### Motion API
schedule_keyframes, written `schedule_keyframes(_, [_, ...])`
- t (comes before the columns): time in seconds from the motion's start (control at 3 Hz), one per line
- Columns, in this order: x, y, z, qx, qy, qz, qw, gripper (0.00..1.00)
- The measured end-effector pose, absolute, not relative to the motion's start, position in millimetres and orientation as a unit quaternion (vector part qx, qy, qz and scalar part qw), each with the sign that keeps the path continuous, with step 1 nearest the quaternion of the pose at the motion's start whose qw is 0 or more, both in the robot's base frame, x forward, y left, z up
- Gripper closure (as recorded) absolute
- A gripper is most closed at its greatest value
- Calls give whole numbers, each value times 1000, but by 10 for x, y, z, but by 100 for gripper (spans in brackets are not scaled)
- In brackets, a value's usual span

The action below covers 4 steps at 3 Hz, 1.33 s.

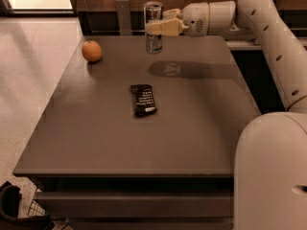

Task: Move redbull can near orange

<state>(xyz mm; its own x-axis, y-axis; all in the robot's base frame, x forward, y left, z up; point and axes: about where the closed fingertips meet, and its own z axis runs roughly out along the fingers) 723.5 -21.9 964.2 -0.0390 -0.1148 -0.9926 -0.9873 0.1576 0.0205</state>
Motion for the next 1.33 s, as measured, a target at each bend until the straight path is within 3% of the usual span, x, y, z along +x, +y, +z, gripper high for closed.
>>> schedule_keyframes(0.33, [7644,132,9735,-489,541,399,556,100])
schedule_keyframes(1.33, [7820,778,9198,-501,559,400,526,100])
